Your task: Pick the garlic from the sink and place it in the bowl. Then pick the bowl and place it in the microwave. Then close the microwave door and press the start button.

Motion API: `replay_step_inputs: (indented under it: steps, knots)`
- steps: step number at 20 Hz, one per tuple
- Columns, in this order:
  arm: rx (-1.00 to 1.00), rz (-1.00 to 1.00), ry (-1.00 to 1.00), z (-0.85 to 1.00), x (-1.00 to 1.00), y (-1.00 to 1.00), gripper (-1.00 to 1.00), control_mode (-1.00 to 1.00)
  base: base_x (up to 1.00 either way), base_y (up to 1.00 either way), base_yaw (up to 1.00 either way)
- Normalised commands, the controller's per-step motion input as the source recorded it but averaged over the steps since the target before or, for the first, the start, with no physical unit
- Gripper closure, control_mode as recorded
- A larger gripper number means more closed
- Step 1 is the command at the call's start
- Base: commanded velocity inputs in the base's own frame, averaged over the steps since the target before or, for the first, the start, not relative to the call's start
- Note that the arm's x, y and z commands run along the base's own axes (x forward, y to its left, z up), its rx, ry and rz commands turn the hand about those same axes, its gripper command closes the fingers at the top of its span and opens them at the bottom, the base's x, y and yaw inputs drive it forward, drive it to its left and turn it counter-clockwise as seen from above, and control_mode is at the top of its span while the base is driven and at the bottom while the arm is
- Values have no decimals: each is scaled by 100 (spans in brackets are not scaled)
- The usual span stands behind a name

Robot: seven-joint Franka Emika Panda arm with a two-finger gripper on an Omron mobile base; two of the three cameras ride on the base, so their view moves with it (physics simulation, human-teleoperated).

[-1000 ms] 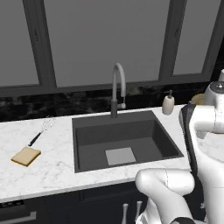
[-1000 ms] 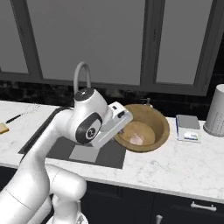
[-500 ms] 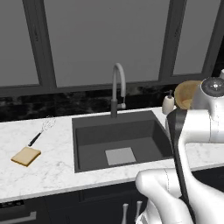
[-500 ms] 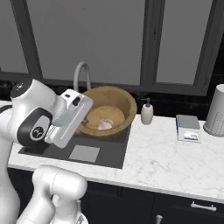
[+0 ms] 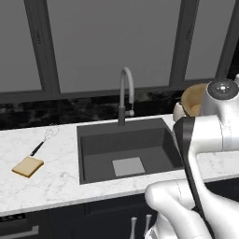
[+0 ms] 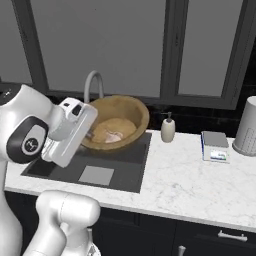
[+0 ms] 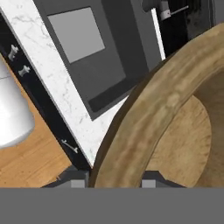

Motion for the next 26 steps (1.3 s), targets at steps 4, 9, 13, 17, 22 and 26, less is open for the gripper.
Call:
replay_step_inputs:
  steps: [4, 9, 13, 17, 22, 26]
  knots:
    - [0, 49, 0, 11, -1, 5, 100, -100, 0, 0, 0]
    - [0, 63, 0, 0, 1, 4, 100, -100, 0, 0, 0]
    - [-10, 35, 7, 0, 13, 39, 100, -100, 0, 0, 0]
    - [-19, 9, 6, -3, 4, 33, 100, -100, 0, 0, 0]
    - [-22, -6, 11, -5, 7, 24, 100, -100, 0, 0, 0]
    - [0, -1, 4, -1, 1, 9, 100, -100, 0, 0, 0]
